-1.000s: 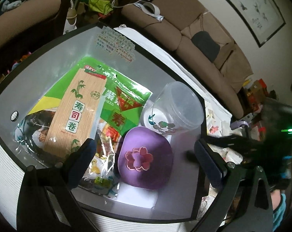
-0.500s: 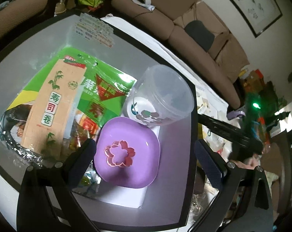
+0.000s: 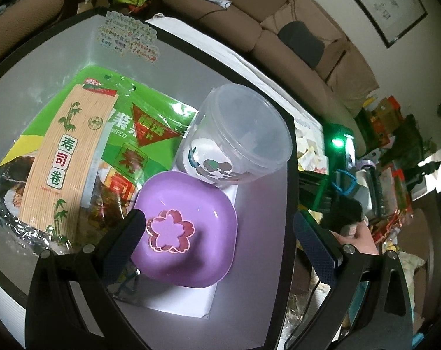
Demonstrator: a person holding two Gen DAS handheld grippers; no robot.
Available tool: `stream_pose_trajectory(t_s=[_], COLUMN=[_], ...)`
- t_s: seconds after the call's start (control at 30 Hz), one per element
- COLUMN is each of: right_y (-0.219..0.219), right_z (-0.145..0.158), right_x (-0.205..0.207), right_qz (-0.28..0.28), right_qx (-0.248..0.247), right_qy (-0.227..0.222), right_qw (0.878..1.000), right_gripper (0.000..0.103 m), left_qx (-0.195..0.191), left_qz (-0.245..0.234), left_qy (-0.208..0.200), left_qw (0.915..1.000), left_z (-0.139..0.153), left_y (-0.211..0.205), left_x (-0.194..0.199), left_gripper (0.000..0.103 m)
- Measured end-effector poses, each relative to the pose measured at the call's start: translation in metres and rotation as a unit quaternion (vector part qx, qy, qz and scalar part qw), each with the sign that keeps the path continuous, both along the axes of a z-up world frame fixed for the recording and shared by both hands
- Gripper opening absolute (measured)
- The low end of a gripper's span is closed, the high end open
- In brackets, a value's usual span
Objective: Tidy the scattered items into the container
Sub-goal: 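Move the right gripper back and grasp the small pink flower piece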
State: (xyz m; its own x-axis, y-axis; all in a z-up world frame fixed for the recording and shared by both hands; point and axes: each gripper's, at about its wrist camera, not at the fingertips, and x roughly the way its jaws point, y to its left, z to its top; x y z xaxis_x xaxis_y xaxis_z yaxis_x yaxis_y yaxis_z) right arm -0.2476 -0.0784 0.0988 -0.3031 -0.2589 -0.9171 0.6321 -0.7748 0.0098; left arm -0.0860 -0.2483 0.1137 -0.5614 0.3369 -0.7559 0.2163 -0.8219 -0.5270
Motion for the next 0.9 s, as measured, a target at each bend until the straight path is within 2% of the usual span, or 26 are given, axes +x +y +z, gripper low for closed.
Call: stream_pose_trajectory(t_s=[0.2,0.3,0.37,0.4,0.43,0.47,0.53,0.67,0.8,0.9], right_y=[0.032,0.036,0.032,0.026,0.021,0.017,0.009,-0.001,-0.009,-0.011], right_z=[0.046,0.06,0.063,0.063,0.062,0.059,0.045,0.015,0.0,-0.009], right_x=[0.01,0.013,0.02,0.023,0.028,0.035,0.047,0.051,0.047,0.047], right_qz=[-0.012,-0.011,-0.004,0.005,0.015,0.026,0.043,0.044,0.037,0.038], right_qx=[-0.067,-0.064,-0.06,-0.06,-0.058,-0.052,-0.034,-0.008,0.007,0.014], right_qy=[-0.005,-0.009,-0.021,-0.03,-0.033,-0.033,-0.037,-0.046,-0.044,-0.051], right_qw=[0.998,0.998,0.998,0.998,0.998,0.998,0.998,0.998,0.998,0.998], right_gripper=[0.006,0.009,0.01,0.01,0.015,0.018,0.03,0.033,0.033,0.026], left_qx=[0.014,0.012,0.005,0.003,-0.002,-0.009,-0.016,-0.033,-0.034,-0.031], left_qz=[-0.021,-0.03,-0.032,-0.035,-0.034,-0.03,-0.022,-0.029,-0.034,-0.028], left_qy=[0.019,0.021,0.021,0.018,0.014,0.011,0.01,0.009,0.002,-0.002], left_qw=[0.9995,0.9993,0.9993,0.9992,0.9993,0.9994,0.9996,0.999,0.9988,0.9991], left_z=[0.004,0.006,0.007,0.006,0.005,0.005,0.004,0.005,0.002,0.001], left_y=[0.009,0.015,0.017,0.017,0.017,0.017,0.015,0.019,0.021,0.017], left_x=[0.0,0.0,0.001,0.001,0.001,0.002,0.001,0.001,0.0,-0.001], left_gripper=[0.101,0.086,0.063,0.057,0.045,0.027,0.008,0.005,0.005,0.005])
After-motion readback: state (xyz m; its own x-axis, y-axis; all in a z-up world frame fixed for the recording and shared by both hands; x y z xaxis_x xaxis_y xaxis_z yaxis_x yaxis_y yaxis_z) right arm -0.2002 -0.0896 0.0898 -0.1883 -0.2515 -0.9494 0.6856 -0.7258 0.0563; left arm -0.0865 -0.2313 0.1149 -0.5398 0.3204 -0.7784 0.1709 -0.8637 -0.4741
